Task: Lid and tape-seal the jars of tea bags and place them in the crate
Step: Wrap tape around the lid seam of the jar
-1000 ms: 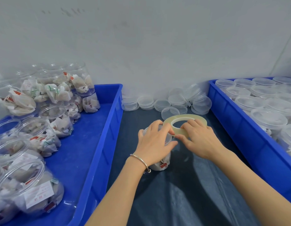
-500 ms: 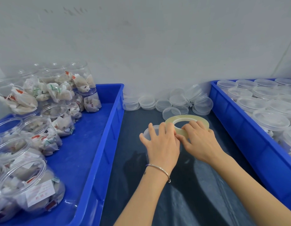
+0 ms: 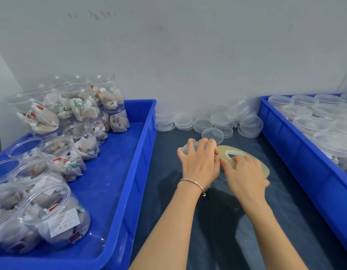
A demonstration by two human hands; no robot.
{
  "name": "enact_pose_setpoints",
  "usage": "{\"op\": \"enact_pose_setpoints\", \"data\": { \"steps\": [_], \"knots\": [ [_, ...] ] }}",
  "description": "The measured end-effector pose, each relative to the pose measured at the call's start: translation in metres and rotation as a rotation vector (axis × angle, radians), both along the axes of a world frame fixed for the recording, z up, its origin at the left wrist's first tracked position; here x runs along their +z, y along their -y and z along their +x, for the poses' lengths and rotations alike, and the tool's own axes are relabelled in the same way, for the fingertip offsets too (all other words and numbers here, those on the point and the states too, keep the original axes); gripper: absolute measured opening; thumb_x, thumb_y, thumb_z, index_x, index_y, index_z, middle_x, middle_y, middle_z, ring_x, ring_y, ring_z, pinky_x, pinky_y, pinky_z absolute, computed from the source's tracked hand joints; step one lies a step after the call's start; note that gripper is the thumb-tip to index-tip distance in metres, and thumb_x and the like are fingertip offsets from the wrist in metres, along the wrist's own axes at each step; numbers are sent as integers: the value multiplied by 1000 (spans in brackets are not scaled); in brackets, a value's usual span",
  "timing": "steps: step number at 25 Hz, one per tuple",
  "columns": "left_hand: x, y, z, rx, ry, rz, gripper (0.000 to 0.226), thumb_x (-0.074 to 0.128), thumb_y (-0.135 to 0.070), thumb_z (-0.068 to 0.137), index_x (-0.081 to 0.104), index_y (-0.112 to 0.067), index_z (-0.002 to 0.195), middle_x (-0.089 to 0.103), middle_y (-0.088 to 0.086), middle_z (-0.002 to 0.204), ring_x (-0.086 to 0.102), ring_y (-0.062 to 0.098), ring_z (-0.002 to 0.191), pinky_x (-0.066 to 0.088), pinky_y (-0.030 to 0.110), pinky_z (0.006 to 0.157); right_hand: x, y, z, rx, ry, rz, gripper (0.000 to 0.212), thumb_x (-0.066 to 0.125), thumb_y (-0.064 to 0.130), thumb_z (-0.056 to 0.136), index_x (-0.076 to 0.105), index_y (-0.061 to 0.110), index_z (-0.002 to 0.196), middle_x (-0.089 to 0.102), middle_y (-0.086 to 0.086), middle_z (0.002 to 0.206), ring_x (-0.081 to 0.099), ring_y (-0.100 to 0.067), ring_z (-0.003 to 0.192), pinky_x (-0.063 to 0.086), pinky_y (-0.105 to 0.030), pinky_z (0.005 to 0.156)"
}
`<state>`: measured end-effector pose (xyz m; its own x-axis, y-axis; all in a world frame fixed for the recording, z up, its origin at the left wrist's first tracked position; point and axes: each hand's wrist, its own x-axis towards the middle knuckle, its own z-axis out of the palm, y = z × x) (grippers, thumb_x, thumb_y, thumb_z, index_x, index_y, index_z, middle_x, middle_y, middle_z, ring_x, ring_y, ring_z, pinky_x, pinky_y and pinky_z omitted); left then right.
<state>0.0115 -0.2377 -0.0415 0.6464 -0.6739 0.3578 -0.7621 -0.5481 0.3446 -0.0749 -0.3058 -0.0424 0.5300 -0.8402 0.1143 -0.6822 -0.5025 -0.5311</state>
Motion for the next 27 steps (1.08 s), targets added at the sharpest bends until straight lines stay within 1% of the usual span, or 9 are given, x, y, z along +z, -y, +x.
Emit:
{"op": "enact_pose_setpoints", "data": {
  "steps": [9, 12, 14, 15, 18, 19, 22, 24, 27],
  "knots": [
    [4, 2, 4, -63, -52, 11, 10, 50, -20, 86, 49, -24, 96, 52, -8, 117, 37, 25, 119, 28, 47, 90, 7, -24, -5, -56, -51, -97, 44, 37, 47, 97, 54, 13, 121, 48, -2, 123, 32, -21, 121, 33, -52, 90],
    [23, 3, 20, 121, -231, -45, 10, 50, -19, 87, 50, -25, 95, 54, -3, 113, 42, 26, 112, 29, 46, 85, 10, -49, -28, -7, 151, -93, 37, 38, 47, 96, 57, 18, 106, 51, 0, 111, 35, -18, 112, 35, -49, 82],
    [35, -4, 47, 257, -402, -110, 5, 49, -22, 91, 46, -25, 94, 54, 0, 109, 47, 27, 108, 33, 46, 86, -2, -69, -54, 52, 284, -246, 27, 40, 50, 94, 53, 26, 91, 49, 6, 94, 36, -16, 97, 36, -47, 73],
    [34, -7, 54, 234, -425, -113, 5, 48, -24, 92, 44, -27, 92, 54, -1, 106, 49, 26, 106, 36, 46, 87, -10, -65, -61, 62, 249, -257, 29, 38, 50, 93, 53, 26, 90, 49, 7, 93, 36, -15, 97, 37, -47, 74],
    [25, -17, 52, 99, -348, -116, 8, 50, -27, 89, 43, -30, 90, 54, -8, 104, 50, 20, 100, 42, 46, 86, -26, -30, -49, 42, 38, 44, 38, 36, 45, 96, 58, 16, 107, 52, 0, 118, 35, -20, 116, 38, -46, 87],
    [21, -20, 48, 74, -325, -134, 10, 51, -29, 87, 43, -31, 92, 54, -10, 106, 49, 18, 99, 42, 44, 83, -31, -21, -42, 44, -13, 71, 38, 36, 43, 98, 57, 14, 111, 51, -1, 122, 35, -22, 120, 38, -45, 89],
    [13, -24, 46, 32, -232, -164, 18, 54, -32, 85, 51, -31, 102, 55, -13, 110, 47, 13, 103, 43, 41, 80, -43, -10, -18, 94, -89, -18, 41, 35, 46, 98, 54, 17, 119, 49, 1, 127, 33, -20, 123, 39, -43, 92],
    [9, -23, 40, 25, -156, -175, 16, 56, -31, 83, 56, -30, 99, 56, -17, 105, 48, 11, 103, 42, 38, 80, -49, -8, -7, 137, -160, -42, 42, 34, 49, 98, 52, 19, 121, 47, 2, 128, 31, -19, 124, 36, -45, 94],
    [8, -14, 25, 18, -86, -171, 11, 60, -33, 78, 59, -30, 89, 57, -18, 96, 48, 8, 100, 34, 32, 78, -52, 1, -3, 160, -237, -81, 51, 39, 52, 95, 36, 24, 137, 35, 2, 137, 21, -19, 132, 26, -61, 102]
  ]
}}
